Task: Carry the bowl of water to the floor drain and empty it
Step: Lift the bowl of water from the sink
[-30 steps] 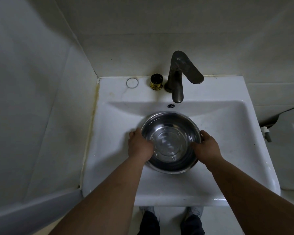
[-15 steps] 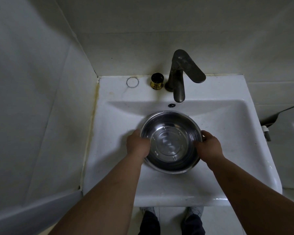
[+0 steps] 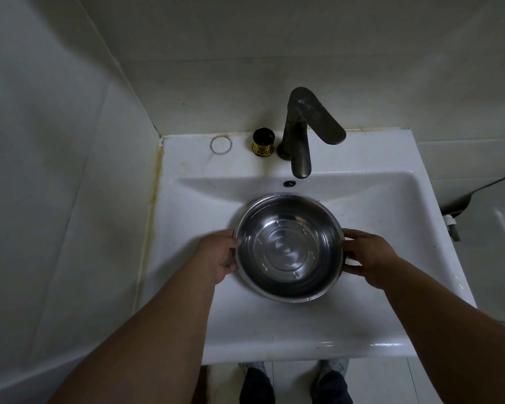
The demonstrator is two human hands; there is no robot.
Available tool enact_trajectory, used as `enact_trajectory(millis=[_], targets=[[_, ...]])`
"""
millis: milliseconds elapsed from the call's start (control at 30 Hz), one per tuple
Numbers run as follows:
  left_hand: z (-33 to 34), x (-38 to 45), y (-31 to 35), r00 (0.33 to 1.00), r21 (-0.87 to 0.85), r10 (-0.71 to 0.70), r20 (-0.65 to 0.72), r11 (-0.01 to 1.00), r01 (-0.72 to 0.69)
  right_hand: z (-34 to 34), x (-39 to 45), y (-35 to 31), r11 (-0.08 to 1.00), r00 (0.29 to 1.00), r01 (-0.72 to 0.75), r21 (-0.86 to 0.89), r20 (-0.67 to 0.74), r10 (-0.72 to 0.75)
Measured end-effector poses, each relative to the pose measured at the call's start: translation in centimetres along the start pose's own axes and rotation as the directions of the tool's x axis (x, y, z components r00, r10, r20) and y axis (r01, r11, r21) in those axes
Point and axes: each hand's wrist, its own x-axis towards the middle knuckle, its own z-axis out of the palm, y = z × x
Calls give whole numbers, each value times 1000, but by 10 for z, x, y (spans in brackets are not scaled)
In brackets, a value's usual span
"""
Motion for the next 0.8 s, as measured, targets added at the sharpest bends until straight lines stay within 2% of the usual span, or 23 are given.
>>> enact_trajectory(millis=[233, 800], targets=[[-7, -2, 4, 999, -8, -37, 18, 999, 37, -6, 1, 2, 999, 999, -12, 30, 45, 11], [-9, 4, 2, 1000, 74, 16, -15, 997, -15, -7, 0, 0, 999, 997, 32, -12, 68, -31]])
